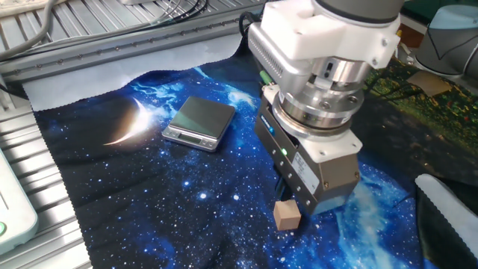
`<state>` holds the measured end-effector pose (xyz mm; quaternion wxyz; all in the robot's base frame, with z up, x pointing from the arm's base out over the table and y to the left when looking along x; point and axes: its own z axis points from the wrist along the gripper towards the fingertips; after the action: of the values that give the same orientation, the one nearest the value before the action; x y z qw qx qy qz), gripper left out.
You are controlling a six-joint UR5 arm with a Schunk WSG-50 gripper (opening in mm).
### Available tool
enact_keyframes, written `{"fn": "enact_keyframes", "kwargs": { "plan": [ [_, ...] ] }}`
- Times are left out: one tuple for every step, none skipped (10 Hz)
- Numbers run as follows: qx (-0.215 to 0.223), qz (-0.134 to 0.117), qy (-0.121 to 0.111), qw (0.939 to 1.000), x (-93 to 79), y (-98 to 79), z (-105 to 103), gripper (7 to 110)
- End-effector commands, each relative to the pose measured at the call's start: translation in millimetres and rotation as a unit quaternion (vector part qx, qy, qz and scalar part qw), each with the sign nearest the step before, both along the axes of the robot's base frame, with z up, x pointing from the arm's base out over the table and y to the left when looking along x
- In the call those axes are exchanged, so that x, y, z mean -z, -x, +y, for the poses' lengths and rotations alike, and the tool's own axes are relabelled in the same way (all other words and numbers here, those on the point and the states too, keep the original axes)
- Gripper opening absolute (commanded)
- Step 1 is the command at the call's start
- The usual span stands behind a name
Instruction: Place the block on the scale
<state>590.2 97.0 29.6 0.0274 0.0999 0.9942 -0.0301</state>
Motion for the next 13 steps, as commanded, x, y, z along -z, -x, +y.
{"fn": "enact_keyframes", "kwargs": {
  "plan": [
    [0.008,0.005,-0.012,0.9999,-2.9,3.2,7,7],
    [0.012,-0.002,-0.015,0.9998,-3.7,-1.7,9,7],
    [0.015,-0.009,-0.027,0.9995,-4.3,-7.3,16,7],
    [0.006,-0.013,-0.037,0.9992,-4.0,-10.2,21,7],
    [0.004,-0.014,-0.042,0.999,-2.2,-11.3,24,7],
    [0.005,-0.016,-0.05,0.9986,-1.6,-12.7,27,22],
    [0.004,-0.015,-0.049,0.9987,-1.9,-12.0,26,22],
    [-0.002,-0.015,-0.043,0.999,-1.6,-11.4,22,22],
    [-0.002,-0.016,-0.038,0.9991,-1.3,-11.3,19,22],
    [-0.001,-0.014,-0.039,0.9991,-1.1,-10.4,18,44],
    [0.001,-0.011,-0.035,0.9993,-1.1,-9.4,13,44],
    [0.002,-0.011,-0.036,0.9993,-1.4,-10.1,12,44],
    [0.009,-0.011,-0.036,0.9992,-0.3,-10.5,11,44]
  ]
}}
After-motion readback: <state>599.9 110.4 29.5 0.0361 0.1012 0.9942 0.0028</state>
